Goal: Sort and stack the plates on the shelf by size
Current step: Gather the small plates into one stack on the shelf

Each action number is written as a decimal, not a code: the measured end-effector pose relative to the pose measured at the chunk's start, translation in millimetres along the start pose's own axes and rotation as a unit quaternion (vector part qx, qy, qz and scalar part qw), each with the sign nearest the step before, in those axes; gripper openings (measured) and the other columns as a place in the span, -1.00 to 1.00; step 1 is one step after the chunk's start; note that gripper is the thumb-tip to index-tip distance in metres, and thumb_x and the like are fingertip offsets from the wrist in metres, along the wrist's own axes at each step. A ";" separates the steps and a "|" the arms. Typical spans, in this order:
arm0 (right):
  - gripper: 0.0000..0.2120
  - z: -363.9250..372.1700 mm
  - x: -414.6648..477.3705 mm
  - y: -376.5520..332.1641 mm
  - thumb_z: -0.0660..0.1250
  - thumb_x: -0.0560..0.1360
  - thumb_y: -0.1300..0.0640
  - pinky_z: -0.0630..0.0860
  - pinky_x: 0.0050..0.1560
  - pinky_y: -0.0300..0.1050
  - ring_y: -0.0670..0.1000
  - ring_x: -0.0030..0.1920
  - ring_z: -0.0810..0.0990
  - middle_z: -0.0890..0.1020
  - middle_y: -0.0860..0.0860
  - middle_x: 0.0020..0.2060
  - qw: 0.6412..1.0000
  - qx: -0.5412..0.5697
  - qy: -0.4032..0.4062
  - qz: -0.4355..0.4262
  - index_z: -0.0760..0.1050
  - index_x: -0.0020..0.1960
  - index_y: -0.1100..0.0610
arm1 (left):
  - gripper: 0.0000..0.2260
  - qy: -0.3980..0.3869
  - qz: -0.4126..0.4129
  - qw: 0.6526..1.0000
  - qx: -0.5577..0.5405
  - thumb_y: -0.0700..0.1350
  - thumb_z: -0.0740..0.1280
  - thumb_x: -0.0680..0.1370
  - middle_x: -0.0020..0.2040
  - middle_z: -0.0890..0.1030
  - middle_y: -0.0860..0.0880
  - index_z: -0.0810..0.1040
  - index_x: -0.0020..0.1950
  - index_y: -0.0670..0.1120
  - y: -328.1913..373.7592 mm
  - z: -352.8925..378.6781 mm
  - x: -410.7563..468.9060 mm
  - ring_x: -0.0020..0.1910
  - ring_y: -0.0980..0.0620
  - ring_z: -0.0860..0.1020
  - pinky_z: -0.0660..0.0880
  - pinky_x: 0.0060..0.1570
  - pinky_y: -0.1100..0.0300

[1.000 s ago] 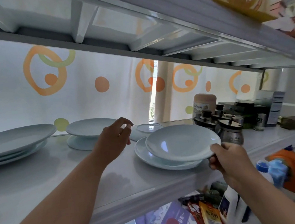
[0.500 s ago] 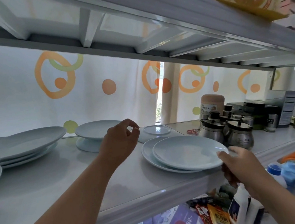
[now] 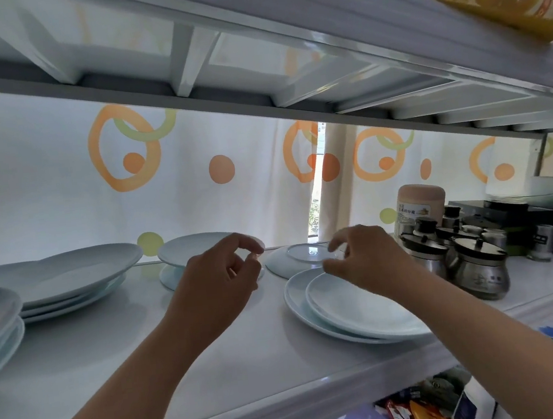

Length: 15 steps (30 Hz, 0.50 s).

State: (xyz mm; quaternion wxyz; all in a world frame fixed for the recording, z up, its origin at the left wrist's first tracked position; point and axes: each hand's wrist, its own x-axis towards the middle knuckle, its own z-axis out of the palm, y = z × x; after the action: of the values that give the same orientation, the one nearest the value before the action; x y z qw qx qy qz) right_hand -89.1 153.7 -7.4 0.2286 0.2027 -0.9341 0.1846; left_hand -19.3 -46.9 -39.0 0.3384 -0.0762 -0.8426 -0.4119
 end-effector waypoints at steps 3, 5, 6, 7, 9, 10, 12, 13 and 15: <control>-0.62 14.6 35.3 -18.5 0.38 0.40 0.04 0.39 0.00 -0.23 0.06 0.10 0.56 0.63 0.08 0.03 0.999 0.004 -0.045 -0.023 0.55 0.16 0.19 | -0.89 0.009 -0.002 1.000 -0.012 -0.08 0.26 0.51 -0.42 0.61 0.00 0.52 -0.15 0.13 -3.4 -1.3 -7.7 -0.47 0.22 0.51 0.35 -0.45 0.41; -0.56 27.5 55.9 -24.9 0.37 0.39 0.05 0.41 0.06 -0.20 0.07 0.16 0.53 0.60 0.10 0.13 0.996 -0.013 -0.081 -0.025 0.52 0.21 0.21 | -0.92 0.014 -0.009 1.000 -0.008 -0.01 0.24 0.47 -0.41 0.61 0.02 0.52 -0.14 0.13 -6.1 -2.1 -10.3 -0.42 0.17 0.54 0.44 -0.37 0.28; -0.53 34.6 65.8 -26.6 0.38 0.38 0.05 0.43 0.11 -0.17 0.08 0.18 0.52 0.58 0.11 0.16 0.995 -0.025 -0.099 -0.019 0.49 0.23 0.22 | -0.90 0.018 -0.013 1.000 -0.006 0.03 0.21 0.44 -0.41 0.62 0.03 0.52 -0.14 0.13 -7.1 -2.9 -10.6 -0.40 0.16 0.55 0.45 -0.35 0.24; -0.51 41.7 74.9 -27.3 0.38 0.37 0.04 0.45 0.15 -0.13 0.09 0.19 0.51 0.56 0.11 0.18 0.993 -0.035 -0.115 -0.011 0.48 0.24 0.22 | -0.87 0.023 -0.018 1.000 -0.007 0.05 0.20 0.42 -0.40 0.62 0.04 0.52 -0.13 0.13 -7.8 -3.5 -10.4 -0.39 0.16 0.54 0.45 -0.34 0.24; -0.47 54.8 89.2 -28.3 0.40 0.36 0.02 0.48 0.18 -0.08 0.10 0.19 0.51 0.54 0.12 0.20 0.988 -0.057 -0.142 0.004 0.45 0.26 0.22 | -0.84 0.038 -0.026 0.999 -0.009 0.07 0.18 0.40 -0.39 0.62 0.05 0.52 -0.12 0.12 -8.4 -4.9 -9.2 -0.38 0.17 0.53 0.45 -0.32 0.23; -0.45 61.0 94.5 -28.9 0.42 0.35 0.02 0.49 0.18 -0.06 0.11 0.19 0.51 0.54 0.12 0.20 0.986 -0.070 -0.153 0.008 0.44 0.27 0.22 | -0.83 0.045 -0.027 0.999 -0.008 0.07 0.17 0.40 -0.39 0.62 0.06 0.52 -0.12 0.12 -8.5 -5.5 -8.9 -0.37 0.18 0.53 0.47 -0.31 0.23; -0.45 72.3 101.4 -29.7 0.45 0.34 0.01 0.51 0.11 -0.07 0.11 0.15 0.53 0.55 0.12 0.18 0.980 -0.102 -0.173 0.012 0.44 0.25 0.22 | -0.82 0.052 -0.023 0.998 -0.003 0.08 0.17 0.41 -0.38 0.62 0.06 0.52 -0.10 0.13 -8.1 -6.5 -9.6 -0.36 0.18 0.54 0.49 -0.29 0.21; -0.47 77.8 104.1 -29.7 0.46 0.33 0.02 0.51 0.04 -0.10 0.10 0.09 0.55 0.56 0.12 0.14 0.976 -0.119 -0.183 0.013 0.45 0.22 0.22 | -0.82 0.055 -0.019 0.998 -0.004 0.07 0.17 0.41 -0.38 0.61 0.06 0.52 -0.09 0.13 -7.5 -7.0 -10.2 -0.36 0.18 0.55 0.50 -0.29 0.21; -0.52 87.2 108.0 -28.9 0.46 0.32 0.03 0.50 -0.07 -0.13 0.06 -0.05 0.53 0.58 0.11 0.09 0.967 -0.148 -0.206 0.016 0.48 0.16 0.21 | -0.83 0.061 -0.015 0.998 -0.007 0.07 0.17 0.42 -0.38 0.61 0.07 0.52 -0.07 0.13 -6.4 -7.7 -10.9 -0.35 0.17 0.57 0.49 -0.29 0.22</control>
State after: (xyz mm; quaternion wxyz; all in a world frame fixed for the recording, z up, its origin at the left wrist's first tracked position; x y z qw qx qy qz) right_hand -194.3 59.2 -18.1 0.0560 0.1852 -0.9811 0.0026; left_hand -9.7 -55.2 -46.7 0.3827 -0.0407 -0.8185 -0.4265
